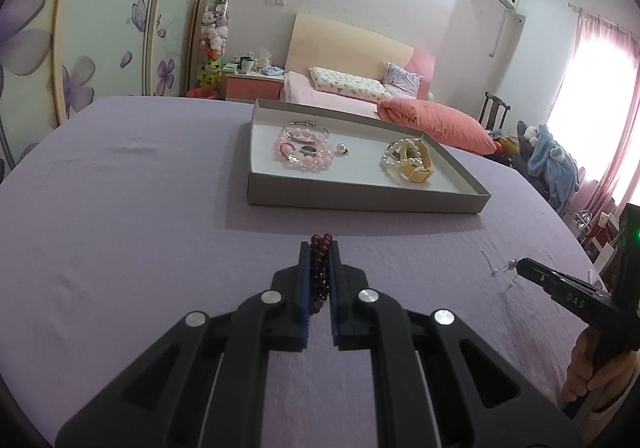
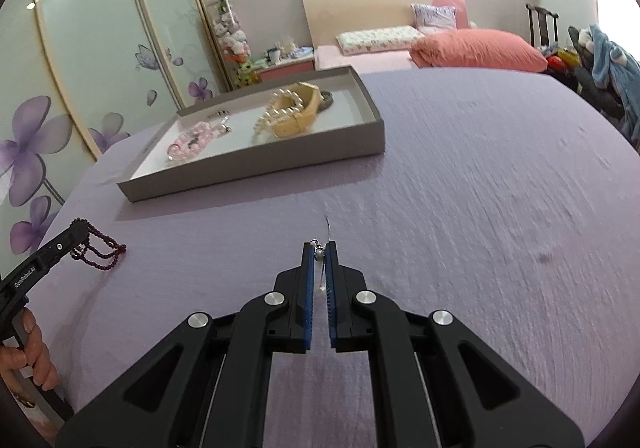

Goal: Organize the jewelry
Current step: 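Carry the necklace and earring into the tray and open both tools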

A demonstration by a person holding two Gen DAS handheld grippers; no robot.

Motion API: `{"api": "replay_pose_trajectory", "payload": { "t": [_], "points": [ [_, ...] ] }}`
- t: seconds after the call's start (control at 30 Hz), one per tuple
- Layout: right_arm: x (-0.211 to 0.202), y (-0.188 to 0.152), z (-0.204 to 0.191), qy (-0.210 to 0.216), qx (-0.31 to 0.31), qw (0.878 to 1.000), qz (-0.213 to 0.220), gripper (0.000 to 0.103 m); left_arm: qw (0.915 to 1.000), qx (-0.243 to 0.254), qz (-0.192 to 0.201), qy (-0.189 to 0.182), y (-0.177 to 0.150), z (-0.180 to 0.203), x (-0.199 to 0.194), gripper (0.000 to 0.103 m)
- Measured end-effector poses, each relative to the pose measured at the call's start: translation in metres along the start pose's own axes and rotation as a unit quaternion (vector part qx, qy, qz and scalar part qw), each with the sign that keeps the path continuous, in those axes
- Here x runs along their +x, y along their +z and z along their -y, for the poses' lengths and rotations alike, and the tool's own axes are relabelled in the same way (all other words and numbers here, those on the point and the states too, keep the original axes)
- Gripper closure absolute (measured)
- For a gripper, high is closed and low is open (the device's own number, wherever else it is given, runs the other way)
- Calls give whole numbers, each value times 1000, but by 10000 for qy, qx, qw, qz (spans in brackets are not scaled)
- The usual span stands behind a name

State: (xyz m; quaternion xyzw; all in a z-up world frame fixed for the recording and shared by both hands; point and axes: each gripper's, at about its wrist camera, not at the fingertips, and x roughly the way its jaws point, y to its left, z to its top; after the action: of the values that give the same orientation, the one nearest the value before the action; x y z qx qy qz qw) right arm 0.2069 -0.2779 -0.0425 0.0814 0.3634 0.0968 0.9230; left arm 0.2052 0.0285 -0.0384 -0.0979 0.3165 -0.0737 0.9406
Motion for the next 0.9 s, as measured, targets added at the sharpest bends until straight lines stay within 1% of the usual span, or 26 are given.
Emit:
{"api": "replay_pose_trajectory", "payload": {
  "t": [0.27, 0.73, 0.9],
  "points": [
    [-14, -1, -9, 85, -135, 9994, 323, 97, 10000, 52, 51, -39, -6, 6, -8, 94],
    [-27, 5, -15, 139, -200, 9981, 557, 97, 9998, 118, 34, -138, -7, 13, -12, 94],
    [-29, 6, -15, 155, -218, 9978, 612, 97, 9998, 178, 74, -94, -7, 17, -14, 94]
  ]
}}
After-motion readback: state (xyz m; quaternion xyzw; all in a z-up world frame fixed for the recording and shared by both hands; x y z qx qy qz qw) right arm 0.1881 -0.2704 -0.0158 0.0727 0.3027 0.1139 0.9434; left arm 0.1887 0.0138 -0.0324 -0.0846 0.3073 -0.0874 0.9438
